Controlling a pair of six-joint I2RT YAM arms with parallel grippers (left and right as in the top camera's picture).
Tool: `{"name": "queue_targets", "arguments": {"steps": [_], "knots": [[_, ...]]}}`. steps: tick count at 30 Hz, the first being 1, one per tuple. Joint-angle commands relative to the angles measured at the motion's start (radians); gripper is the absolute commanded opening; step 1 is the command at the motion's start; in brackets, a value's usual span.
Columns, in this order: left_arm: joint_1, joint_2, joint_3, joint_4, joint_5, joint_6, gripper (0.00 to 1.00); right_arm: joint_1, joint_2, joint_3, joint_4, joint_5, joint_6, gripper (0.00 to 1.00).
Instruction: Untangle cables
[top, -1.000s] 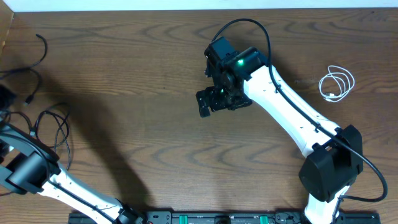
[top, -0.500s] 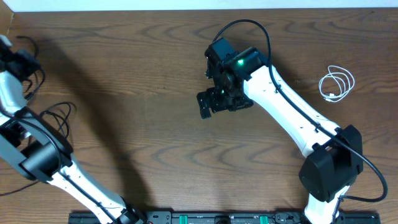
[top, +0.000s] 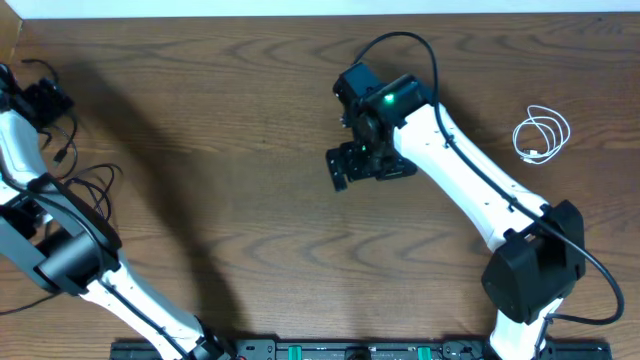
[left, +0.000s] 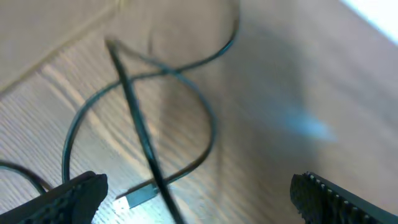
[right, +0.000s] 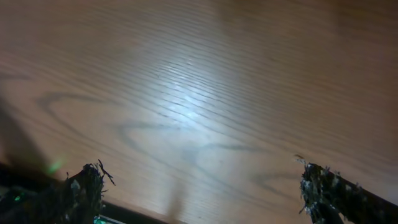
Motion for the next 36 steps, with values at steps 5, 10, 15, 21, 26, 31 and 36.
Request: {"name": "queue_targets", "arguments": {"steps": [5, 10, 15, 21, 26, 31, 36], "knots": [[-0.073, -0.260, 0.003, 0.014, 0.264, -0.183, 0.99, -0.188, -0.015, -0.007, -0.056, 0.051, 0.047, 0.99], [-0.173, -0.337, 0.003, -0.042, 0.504, -0.235, 0.99, -0.355, -0.014, -0.007, -0.058, 0.053, 0.040, 0.99], [-0.340, -0.343, 0.000, -0.255, 0.526, -0.235, 0.99, -0.498, -0.014, -0.007, -0.068, 0.052, 0.023, 0.99], [-0.557, -0.305, -0.003, -0.459, 0.493, -0.230, 0.99, -0.608, -0.014, -0.007, -0.126, 0.037, -0.017, 0.99], [-0.719, -0.274, -0.003, -0.572, 0.409, -0.227, 0.99, -0.667, -0.014, -0.008, -0.135, 0.105, -0.029, 0.99], [-0.864, -0.252, -0.005, -0.654, 0.343, -0.227, 0.99, -0.684, -0.014, -0.008, -0.081, 0.294, -0.024, 0.99], [-0.985, -0.222, -0.005, -0.721, 0.200, -0.228, 0.99, -0.693, -0.014, -0.037, 0.030, 0.320, -0.025, 0.99]]}}
